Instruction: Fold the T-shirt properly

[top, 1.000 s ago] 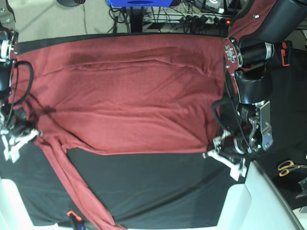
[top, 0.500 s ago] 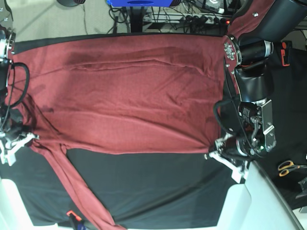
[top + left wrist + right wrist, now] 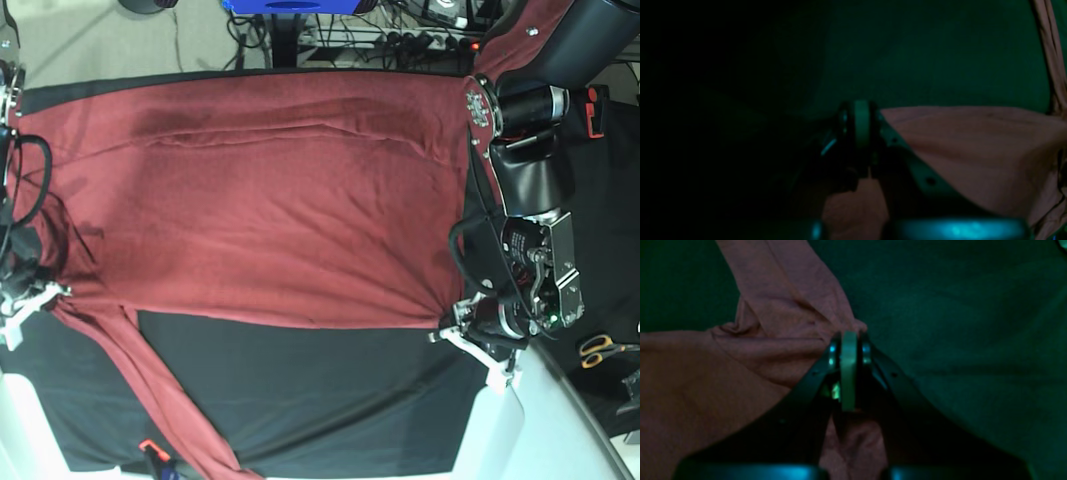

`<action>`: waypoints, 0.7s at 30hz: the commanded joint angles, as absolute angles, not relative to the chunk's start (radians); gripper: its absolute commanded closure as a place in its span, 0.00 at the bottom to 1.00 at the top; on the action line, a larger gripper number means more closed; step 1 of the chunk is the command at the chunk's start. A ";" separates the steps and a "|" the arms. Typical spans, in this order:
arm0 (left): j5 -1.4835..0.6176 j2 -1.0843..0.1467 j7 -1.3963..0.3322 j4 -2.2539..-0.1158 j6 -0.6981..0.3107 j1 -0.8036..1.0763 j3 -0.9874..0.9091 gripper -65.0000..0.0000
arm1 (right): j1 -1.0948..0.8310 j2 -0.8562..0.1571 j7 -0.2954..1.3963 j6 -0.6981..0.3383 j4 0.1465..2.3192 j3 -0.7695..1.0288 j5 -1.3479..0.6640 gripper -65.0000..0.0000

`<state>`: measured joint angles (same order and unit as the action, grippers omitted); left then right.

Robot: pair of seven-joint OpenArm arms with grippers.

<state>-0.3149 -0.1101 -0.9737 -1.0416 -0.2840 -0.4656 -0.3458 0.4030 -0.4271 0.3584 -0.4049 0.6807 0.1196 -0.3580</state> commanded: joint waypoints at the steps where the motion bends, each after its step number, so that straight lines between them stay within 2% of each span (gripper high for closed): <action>1: -0.326 -0.117 -0.960 -1.063 -0.285 -0.495 -0.346 1.00 | 0.430 -0.449 0.334 -0.410 0.697 0.122 -0.363 1.00; 16: -0.326 -0.116 -0.955 -1.063 -0.285 -0.492 -0.344 1.00 | 0.421 -0.424 0.334 -0.406 0.688 0.122 -0.363 0.99; 21: -0.326 -0.116 -0.955 -1.063 -0.285 -0.492 -0.344 1.00 | 0.429 -0.418 0.332 -0.404 0.607 0.124 -0.363 1.00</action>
